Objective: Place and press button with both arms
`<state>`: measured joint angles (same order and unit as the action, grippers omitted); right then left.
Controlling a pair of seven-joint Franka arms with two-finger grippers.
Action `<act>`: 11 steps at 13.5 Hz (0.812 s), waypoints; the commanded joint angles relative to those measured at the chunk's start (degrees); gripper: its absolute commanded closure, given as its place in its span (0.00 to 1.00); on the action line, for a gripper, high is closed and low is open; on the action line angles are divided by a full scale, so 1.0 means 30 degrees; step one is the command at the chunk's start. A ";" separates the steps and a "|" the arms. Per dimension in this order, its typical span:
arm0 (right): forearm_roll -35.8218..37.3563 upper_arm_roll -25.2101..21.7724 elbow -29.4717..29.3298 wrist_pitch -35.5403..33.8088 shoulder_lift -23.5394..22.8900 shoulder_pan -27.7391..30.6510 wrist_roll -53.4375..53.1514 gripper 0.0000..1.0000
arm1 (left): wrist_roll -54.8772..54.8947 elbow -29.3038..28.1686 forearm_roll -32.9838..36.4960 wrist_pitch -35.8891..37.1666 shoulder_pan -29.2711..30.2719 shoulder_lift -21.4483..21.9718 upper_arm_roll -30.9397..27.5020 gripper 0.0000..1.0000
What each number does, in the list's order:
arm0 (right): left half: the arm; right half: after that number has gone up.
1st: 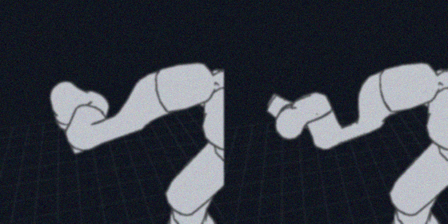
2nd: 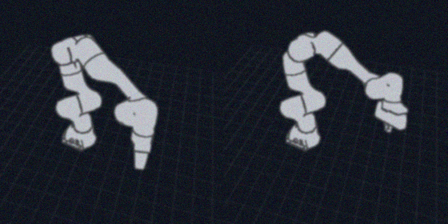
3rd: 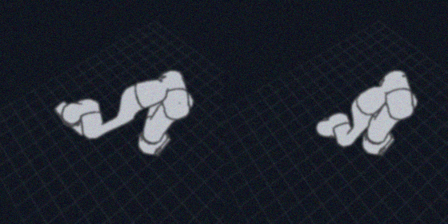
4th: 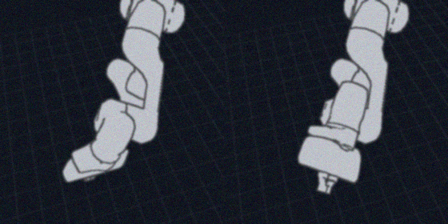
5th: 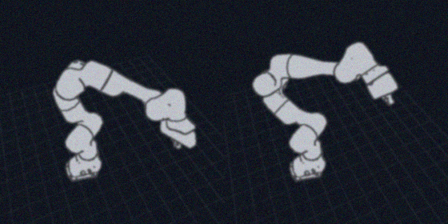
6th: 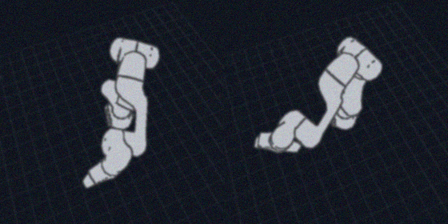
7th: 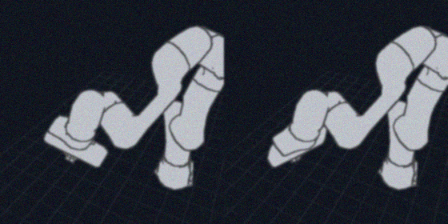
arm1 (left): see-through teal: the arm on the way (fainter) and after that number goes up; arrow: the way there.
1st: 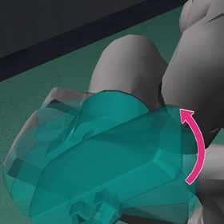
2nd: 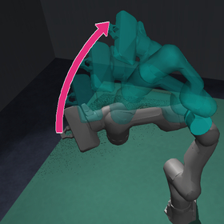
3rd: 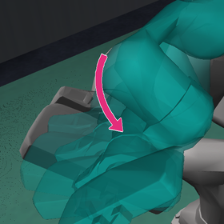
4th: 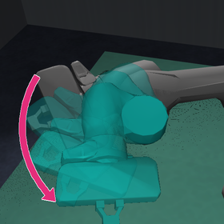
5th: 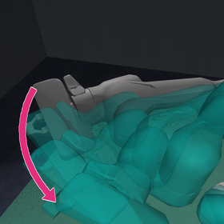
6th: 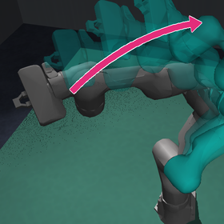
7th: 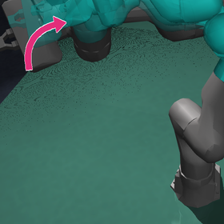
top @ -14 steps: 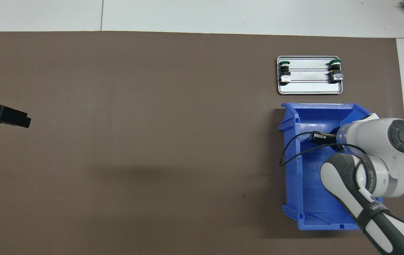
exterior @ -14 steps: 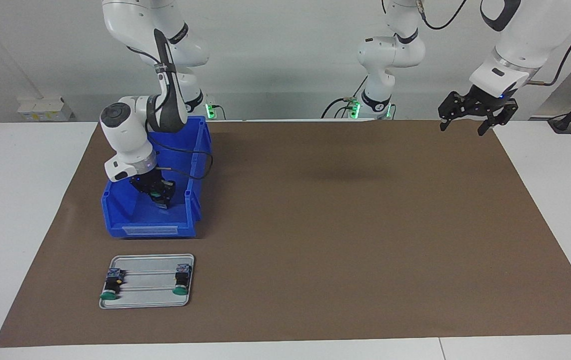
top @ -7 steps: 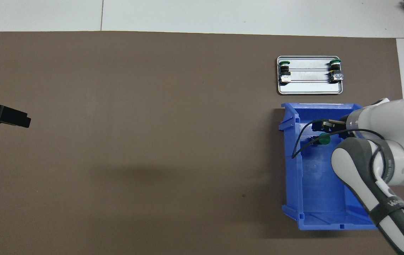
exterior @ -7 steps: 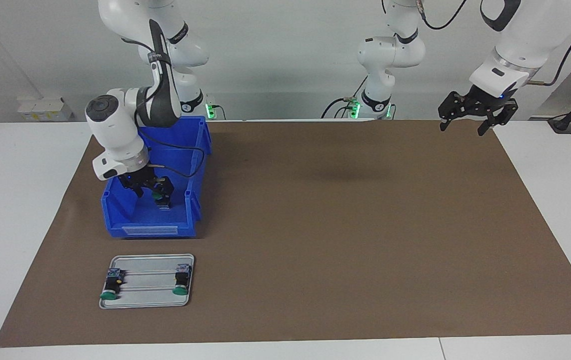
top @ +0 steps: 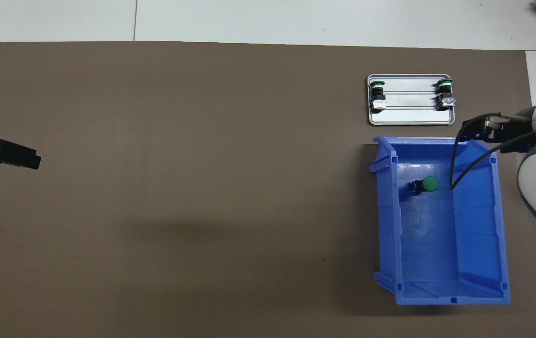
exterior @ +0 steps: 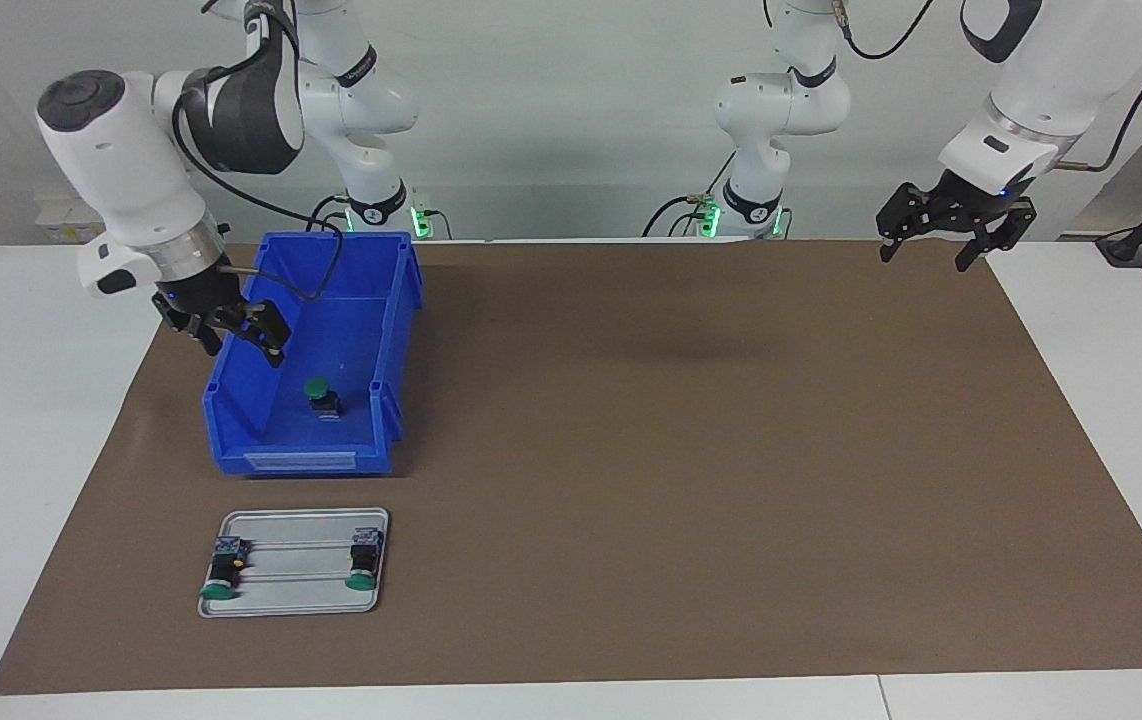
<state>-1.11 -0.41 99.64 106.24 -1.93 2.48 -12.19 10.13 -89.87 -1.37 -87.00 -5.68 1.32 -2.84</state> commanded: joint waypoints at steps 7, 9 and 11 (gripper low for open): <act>0.0077 0.0080 -0.5149 -0.6349 0.1077 0.0839 0.3094 0.00 | -0.0007 -0.0689 -0.0012 -0.0210 0.0137 0.0586 0.0069 0.00; 0.0077 -0.0415 -0.4828 -0.6790 0.2015 0.0786 0.3214 0.00 | -0.0007 -0.0689 -0.0012 -0.0210 0.0166 0.0586 0.0069 0.00; 0.0077 -0.1090 -0.3717 -0.6703 0.2779 0.0376 0.3389 0.00 | -0.0007 -0.0689 -0.0012 -0.0210 0.0137 0.0586 0.0069 0.00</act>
<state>-0.95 -2.55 84.48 85.57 3.85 4.25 -3.76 10.13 -89.87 -1.37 -87.00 -5.68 1.32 -2.84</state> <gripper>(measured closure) 0.000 0.000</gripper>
